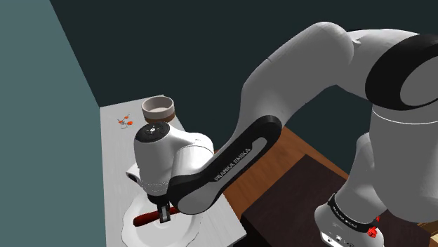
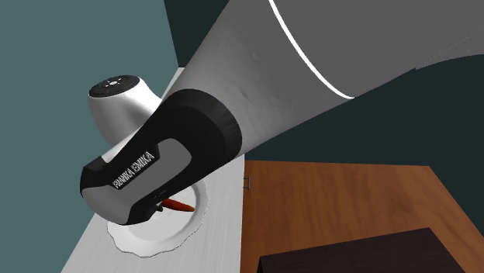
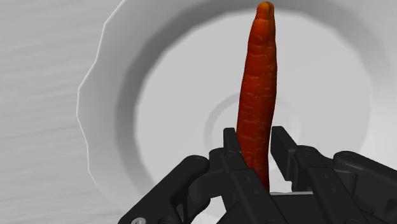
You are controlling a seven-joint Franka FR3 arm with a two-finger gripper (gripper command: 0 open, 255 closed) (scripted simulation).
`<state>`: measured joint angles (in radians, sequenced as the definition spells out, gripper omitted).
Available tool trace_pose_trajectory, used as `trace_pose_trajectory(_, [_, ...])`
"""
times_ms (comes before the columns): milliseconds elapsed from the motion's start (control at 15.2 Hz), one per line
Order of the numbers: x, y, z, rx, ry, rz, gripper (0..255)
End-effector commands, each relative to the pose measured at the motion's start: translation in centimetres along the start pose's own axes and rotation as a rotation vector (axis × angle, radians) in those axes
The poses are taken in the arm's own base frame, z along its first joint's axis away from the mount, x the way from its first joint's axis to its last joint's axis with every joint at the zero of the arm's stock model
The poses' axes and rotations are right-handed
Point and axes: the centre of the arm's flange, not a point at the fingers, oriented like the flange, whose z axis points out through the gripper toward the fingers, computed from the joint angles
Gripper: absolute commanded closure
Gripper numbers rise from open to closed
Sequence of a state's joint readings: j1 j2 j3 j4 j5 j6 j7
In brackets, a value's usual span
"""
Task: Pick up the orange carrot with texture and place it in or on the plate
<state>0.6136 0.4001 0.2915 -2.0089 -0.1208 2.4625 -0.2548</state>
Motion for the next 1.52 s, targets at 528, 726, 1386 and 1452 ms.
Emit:
trace_pose_trajectory(528, [0.0, 0.0, 0.1, 0.001, -0.001, 0.0, 0])
trace_pose_trajectory(726, [0.0, 0.0, -1.2, 0.001, -0.001, 0.0, 0])
trace_pose_trajectory(1386, [0.0, 0.0, -4.9, 0.001, -0.001, 0.0, 0])
trace_pose_trajectory(1452, [0.0, 0.0, -4.9, 0.001, -0.001, 0.0, 0])
